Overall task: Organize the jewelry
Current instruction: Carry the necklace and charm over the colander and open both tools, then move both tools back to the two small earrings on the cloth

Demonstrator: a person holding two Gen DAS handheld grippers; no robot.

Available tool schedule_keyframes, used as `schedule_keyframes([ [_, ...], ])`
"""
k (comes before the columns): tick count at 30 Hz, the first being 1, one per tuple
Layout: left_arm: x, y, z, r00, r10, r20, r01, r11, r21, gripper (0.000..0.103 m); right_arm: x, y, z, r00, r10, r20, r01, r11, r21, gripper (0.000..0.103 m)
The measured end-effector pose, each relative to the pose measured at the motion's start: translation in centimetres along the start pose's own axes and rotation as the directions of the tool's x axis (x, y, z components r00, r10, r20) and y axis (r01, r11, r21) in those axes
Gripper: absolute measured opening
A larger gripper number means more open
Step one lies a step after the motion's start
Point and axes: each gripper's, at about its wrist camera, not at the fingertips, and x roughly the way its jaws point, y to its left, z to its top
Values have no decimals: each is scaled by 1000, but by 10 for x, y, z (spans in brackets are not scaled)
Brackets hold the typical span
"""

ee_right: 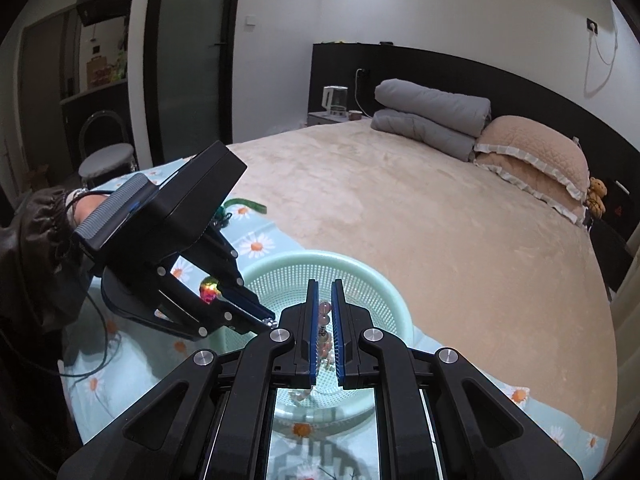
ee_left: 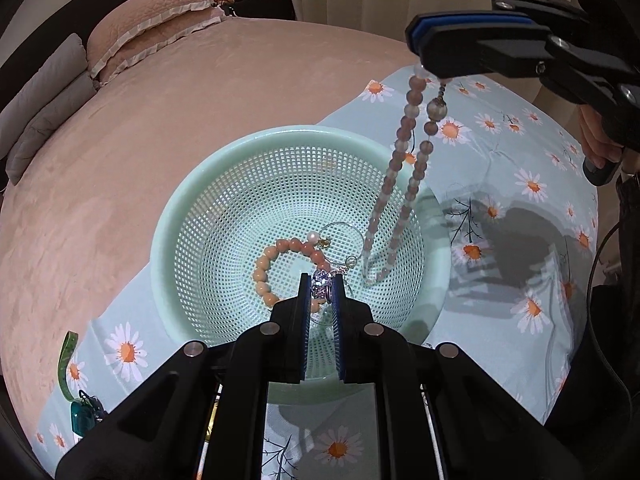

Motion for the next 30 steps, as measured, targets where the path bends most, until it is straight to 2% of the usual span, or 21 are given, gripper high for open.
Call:
schedule_keyframes([
  [9, 6, 0, -2, 999, 21, -30, -20, 1000, 7, 11, 8, 4, -4, 999, 12, -44, -12, 1000, -10, 7],
  [10, 6, 0, -2, 999, 30, -30, -30, 1000, 5, 12, 8, 1, -4, 999, 2, -39, -2, 1000, -8, 13],
  [11, 6, 1, -3, 999, 42, -30, -42, 999, 4, 26, 7, -1, -4, 999, -18, -36, 18, 1000, 0, 37],
  [12, 4, 1, -3, 998, 61, -28, -61, 998, 0, 39, 6, -4, -4, 999, -39, -32, 39, 999, 20, 54],
  [13, 1, 2, -4, 996, 89, -17, -89, 996, -4, 68, 3, -9, -4, 998, -62, -21, 62, 997, 38, 72],
  [14, -4, 1, -6, 993, 121, 1, -121, 993, -5, 80, 1, -13, -5, 997, -77, -11, 77, 996, 49, 72],
  [15, -10, 1, -8, 989, 145, 14, -145, 989, -4, 81, -2, -15, -6, 996, -87, -7, 87, 995, 58, 73],
  [17, -19, 1, -13, 986, 167, 14, -167, 986, -4, 91, -6, -19, -9, 991, -131, -14, 132, 989, 73, 87],
  [19, -29, -2, -21, 977, 214, 20, -214, 977, 5, 96, -7, -21, -13, 988, -148, -35, 150, 986, 78, 87],
  [21, -36, -4, -30, 972, 236, 14, -236, 972, 14, 96, -7, -20, -18, 987, -149, -60, 154, 985, 78, 86],
  [30, -41, -20, -68, 976, 213, -38, -213, 977, 0, 96, 2, 6, -35, 979, -111, -171, 119, 992, 41, 87],
])
